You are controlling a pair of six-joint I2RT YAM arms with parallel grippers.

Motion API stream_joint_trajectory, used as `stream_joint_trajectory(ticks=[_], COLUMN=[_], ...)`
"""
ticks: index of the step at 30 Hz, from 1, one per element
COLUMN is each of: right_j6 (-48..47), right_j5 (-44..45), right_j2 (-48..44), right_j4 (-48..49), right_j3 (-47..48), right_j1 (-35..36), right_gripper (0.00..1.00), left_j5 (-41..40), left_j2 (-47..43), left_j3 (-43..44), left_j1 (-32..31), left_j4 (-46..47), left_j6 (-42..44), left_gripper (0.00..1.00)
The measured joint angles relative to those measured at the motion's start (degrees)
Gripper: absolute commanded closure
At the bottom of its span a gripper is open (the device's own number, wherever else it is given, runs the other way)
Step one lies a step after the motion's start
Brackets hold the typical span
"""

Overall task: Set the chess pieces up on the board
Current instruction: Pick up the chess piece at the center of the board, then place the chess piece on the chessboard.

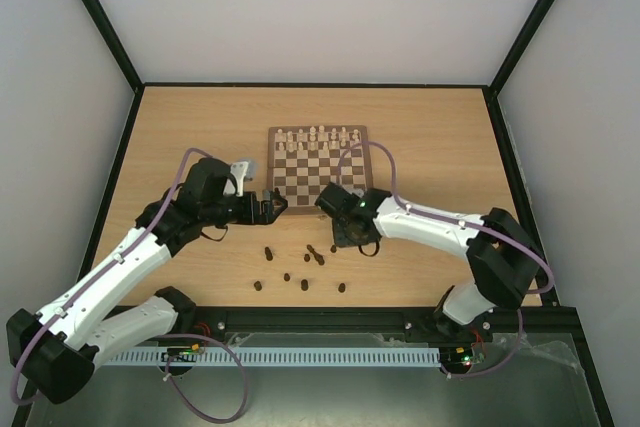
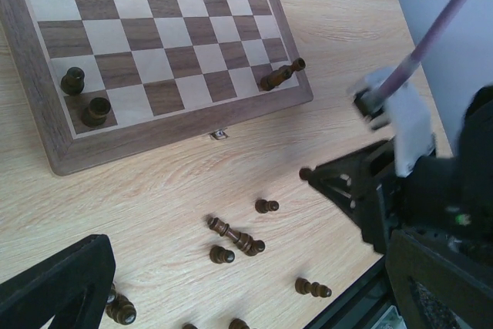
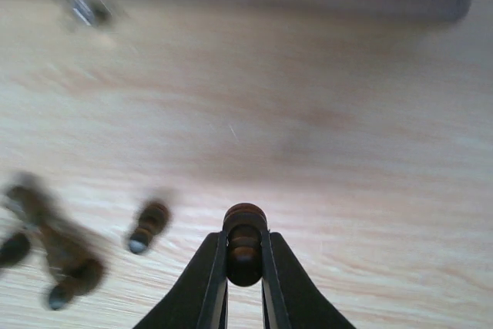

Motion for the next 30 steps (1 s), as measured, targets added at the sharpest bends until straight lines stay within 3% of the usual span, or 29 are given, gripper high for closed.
stream_joint_trajectory(ticks=[9,15,23,30], right_j6=[-8.28,-13.46,-17.25,-18.78], right_j5=[2.84,2.36,-0.42,-1.60], right_j2=[-1.22,5.05,16.04,19.58], right_j4=[-4.83,-5.68,-5.70,-5.66], right_j3=[17.57,24.37,27.54,29.55], right_j1=[-12.17,-18.58,-20.83,-20.92], right_gripper=[0.92,0.92,0.92,0.92], left_j5=[-0.02,-0.22,-0.24,-0.20], left_j2=[-0.87,-0.87,-0.85,-0.68], left_j3=[0.00,0.00,-0.11,-1.66], left_j1=[0.02,0.50,1.53,2.19], left_j4=[-0.09,-0.20,-0.11,0.02], left_j6=[0.13,0.42,1.03,1.05], left_gripper=[0.01,0.01,0.00,0.01])
